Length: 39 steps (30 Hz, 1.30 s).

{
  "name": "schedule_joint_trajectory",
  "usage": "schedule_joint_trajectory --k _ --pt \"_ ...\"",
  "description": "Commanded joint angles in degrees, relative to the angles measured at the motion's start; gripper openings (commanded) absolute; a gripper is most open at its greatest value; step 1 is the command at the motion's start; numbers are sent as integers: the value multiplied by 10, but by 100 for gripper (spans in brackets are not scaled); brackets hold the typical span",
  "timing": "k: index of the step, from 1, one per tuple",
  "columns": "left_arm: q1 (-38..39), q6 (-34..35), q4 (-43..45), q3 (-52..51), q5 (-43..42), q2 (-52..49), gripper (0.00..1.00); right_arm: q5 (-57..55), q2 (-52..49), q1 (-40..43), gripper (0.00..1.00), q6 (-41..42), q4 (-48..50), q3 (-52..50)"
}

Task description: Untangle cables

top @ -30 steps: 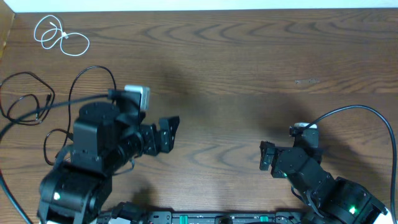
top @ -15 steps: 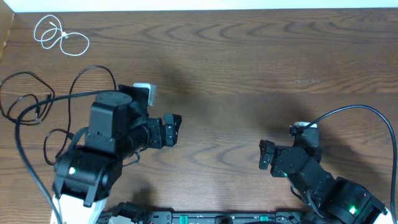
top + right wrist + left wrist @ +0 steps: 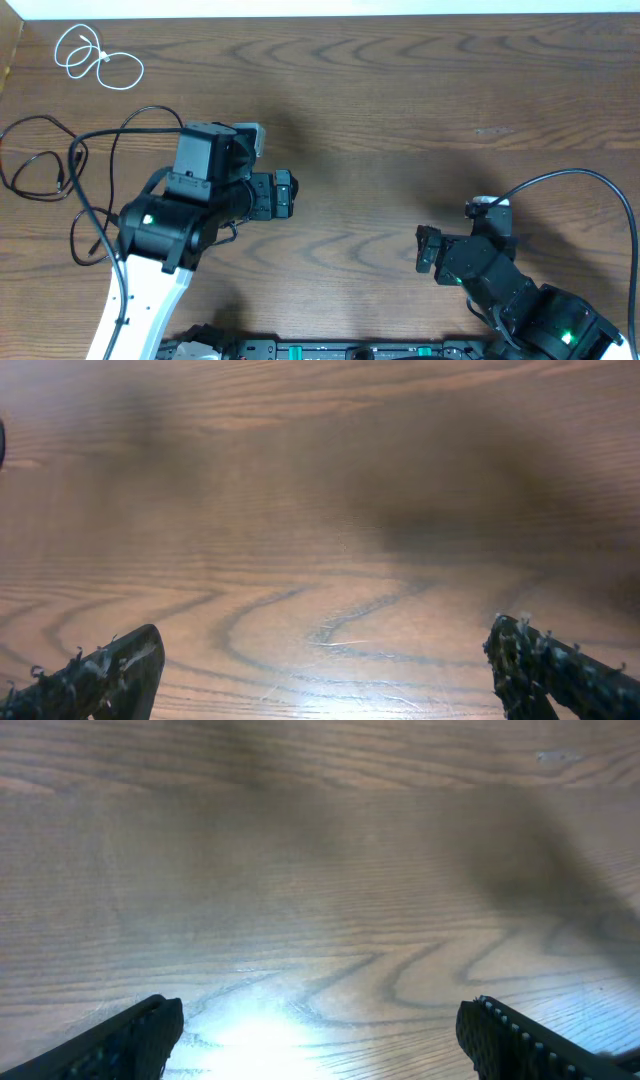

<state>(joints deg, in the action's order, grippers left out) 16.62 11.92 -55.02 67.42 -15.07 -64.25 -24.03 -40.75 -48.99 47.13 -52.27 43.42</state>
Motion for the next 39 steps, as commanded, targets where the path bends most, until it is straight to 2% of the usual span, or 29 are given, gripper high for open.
schedule_joint_trajectory --k 1,9,15,17,21,22,26,32,39 --pt "1 -7 2 -2 4 -17 93 -8 2 -4 99 4 -22 -2" --pt "1 -7 2 -2 4 -48 93 -4 12 11 99 4 -58 -2" --pt "1 -7 2 -2 4 -55 93 36 29 121 99 -1 -59 -28" --pt "1 -7 2 -2 4 -55 93 56 44 165 99 -32 -19 -56" --pt "1 -7 2 -2 4 -55 93 150 111 239 99 -239 150 -133" --pt "1 -7 2 -2 4 -55 93 169 127 254 99 -269 181 -150" --pt "1 -7 2 -2 4 -55 93 187 183 320 99 -292 248 -196" --pt "1 -7 2 -2 4 -55 93 268 260 430 99 -327 289 -247" --pt "1 -7 2 -2 4 -55 93 253 354 480 99 -361 311 -305"
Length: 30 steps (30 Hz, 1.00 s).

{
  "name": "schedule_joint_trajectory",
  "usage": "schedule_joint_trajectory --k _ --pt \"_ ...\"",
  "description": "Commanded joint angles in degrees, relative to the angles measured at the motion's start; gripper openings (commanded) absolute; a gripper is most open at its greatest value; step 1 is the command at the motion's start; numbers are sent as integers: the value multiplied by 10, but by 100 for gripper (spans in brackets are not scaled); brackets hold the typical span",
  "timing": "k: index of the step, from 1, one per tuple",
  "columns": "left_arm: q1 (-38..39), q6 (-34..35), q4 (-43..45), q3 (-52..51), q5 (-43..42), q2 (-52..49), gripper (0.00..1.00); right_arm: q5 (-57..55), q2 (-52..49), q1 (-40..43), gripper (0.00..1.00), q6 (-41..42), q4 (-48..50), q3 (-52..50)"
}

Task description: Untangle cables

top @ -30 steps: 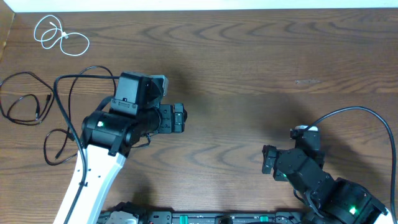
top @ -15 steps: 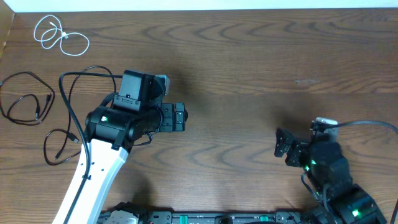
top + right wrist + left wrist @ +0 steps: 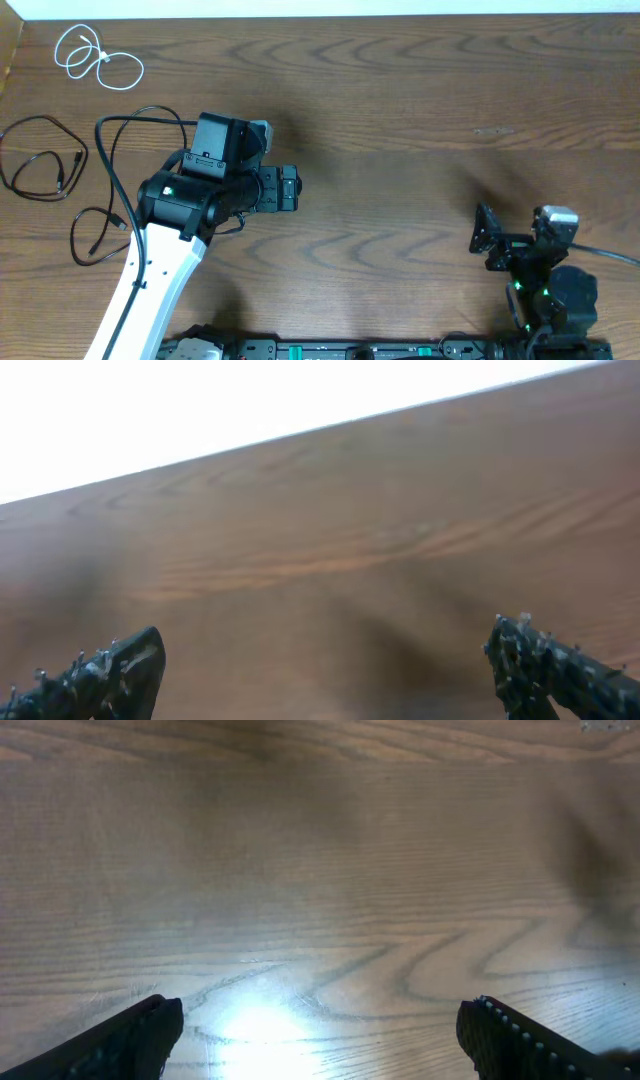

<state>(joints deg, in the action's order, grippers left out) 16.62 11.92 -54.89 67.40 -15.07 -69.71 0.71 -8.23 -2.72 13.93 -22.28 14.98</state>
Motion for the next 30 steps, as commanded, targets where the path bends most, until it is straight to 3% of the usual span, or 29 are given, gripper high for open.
schedule_joint_trajectory --k 1,16,30 --pt "1 -7 1 -2 4 -1 93 2 41 23 99 -29 26 -32" --pt "1 -7 1 -2 4 -1 93 -38 79 30 99 -29 187 -146" --pt "1 -7 1 -2 4 -1 93 -22 79 47 99 -52 180 -147"
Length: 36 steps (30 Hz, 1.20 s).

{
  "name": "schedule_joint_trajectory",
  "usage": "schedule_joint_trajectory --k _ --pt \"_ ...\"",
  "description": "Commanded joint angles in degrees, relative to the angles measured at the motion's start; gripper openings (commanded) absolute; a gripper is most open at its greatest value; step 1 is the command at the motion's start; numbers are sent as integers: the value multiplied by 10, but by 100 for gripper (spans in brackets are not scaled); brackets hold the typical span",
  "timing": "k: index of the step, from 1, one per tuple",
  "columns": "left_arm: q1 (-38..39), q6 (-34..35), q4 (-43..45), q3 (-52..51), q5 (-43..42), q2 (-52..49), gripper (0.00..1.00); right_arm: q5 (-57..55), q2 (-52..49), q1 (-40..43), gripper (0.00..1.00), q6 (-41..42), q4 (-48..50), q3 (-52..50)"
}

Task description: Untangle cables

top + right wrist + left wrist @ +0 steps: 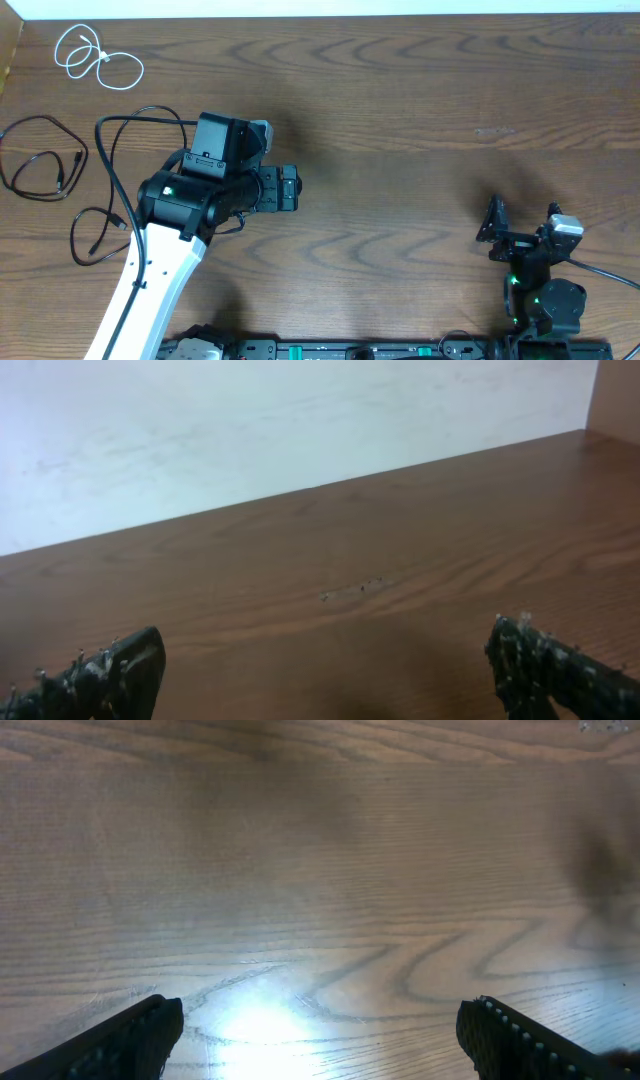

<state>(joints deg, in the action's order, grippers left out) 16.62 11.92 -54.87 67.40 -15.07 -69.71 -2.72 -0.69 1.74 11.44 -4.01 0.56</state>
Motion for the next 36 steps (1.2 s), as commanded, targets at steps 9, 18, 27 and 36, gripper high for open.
schedule_joint_trajectory --k 9,18,27,36 --pt "1 -7 0 -2 4 -1 93 18 4 -10 99 -75 -5 -3" --pt "1 -7 0 -2 4 -1 93 9 4 -26 99 -106 -4 -3" --pt "1 -7 0 -2 4 -1 93 9 4 -36 99 -154 -5 -3" --pt "1 -7 0 -2 4 -1 93 12 4 -25 99 -136 -5 -3"
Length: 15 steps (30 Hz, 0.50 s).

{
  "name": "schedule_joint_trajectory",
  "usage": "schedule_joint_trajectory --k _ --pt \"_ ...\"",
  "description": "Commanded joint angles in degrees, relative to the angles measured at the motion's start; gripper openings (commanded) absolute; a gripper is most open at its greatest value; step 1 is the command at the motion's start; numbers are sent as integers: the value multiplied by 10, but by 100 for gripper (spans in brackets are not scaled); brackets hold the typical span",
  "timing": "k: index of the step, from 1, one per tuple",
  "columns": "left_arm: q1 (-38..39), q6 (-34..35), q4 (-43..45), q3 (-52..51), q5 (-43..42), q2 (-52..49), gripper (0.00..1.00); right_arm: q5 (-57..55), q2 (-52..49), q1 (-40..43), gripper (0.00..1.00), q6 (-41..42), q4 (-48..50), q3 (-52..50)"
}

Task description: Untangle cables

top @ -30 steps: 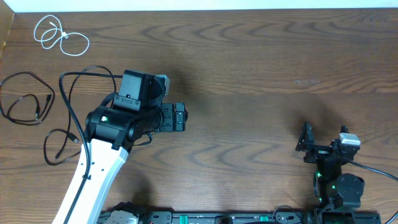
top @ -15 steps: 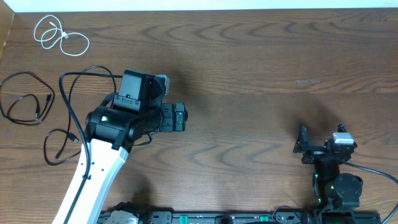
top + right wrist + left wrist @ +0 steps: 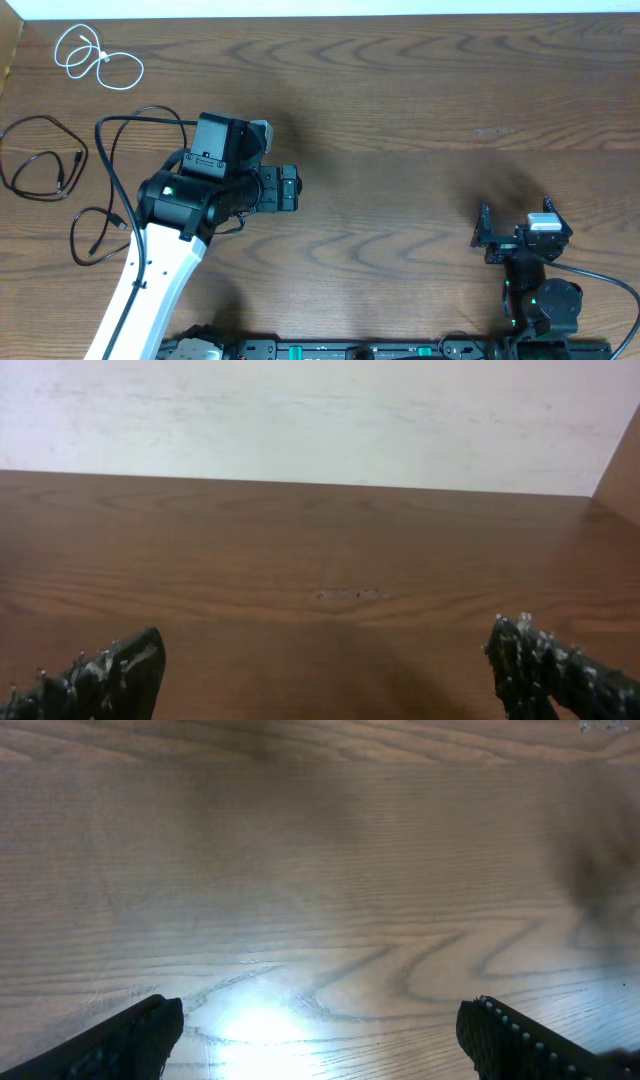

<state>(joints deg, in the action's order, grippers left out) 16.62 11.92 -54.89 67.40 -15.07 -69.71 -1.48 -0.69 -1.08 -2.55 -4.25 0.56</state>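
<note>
A white cable [image 3: 98,58] lies coiled at the table's far left corner. A black cable [image 3: 38,165] lies looped by the left edge, apart from the white one, with another black loop [image 3: 92,235] below it. My left gripper [image 3: 291,190] [image 3: 320,1042] hangs open over bare wood to the right of the cables, holding nothing. My right gripper [image 3: 484,236] [image 3: 330,680] is open and empty, drawn back at the front right, and its camera faces the back wall.
The wooden table [image 3: 400,120] stretches between the two arms. A white wall [image 3: 300,420] stands behind its far edge. A thin black lead [image 3: 105,140] runs from the left arm towards the cables. A dark rail [image 3: 340,350] runs along the front edge.
My right gripper has turned a little at the front right, and its view of the far edge and wall is now level. The left arm and the cables have not moved.
First my right arm reached over the middle right of the table while my left arm stood beside the black cables. Then the right arm was drawn back to the front right, the left shifted slightly. The right wrist has since tilted up towards the wall. Both grippers stayed open.
</note>
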Motion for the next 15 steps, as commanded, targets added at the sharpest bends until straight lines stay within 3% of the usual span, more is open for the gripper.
schedule_joint_trajectory --k 1,6,15 --pt "1 -7 1 -2 4 -1 93 -1 4 3 99 4 -2 -3" --pt "1 -7 1 -2 4 -1 93 -1 4 3 99 44 -3 -3" --pt "1 -7 1 -2 4 -1 93 0 4 3 99 40 -3 -3"
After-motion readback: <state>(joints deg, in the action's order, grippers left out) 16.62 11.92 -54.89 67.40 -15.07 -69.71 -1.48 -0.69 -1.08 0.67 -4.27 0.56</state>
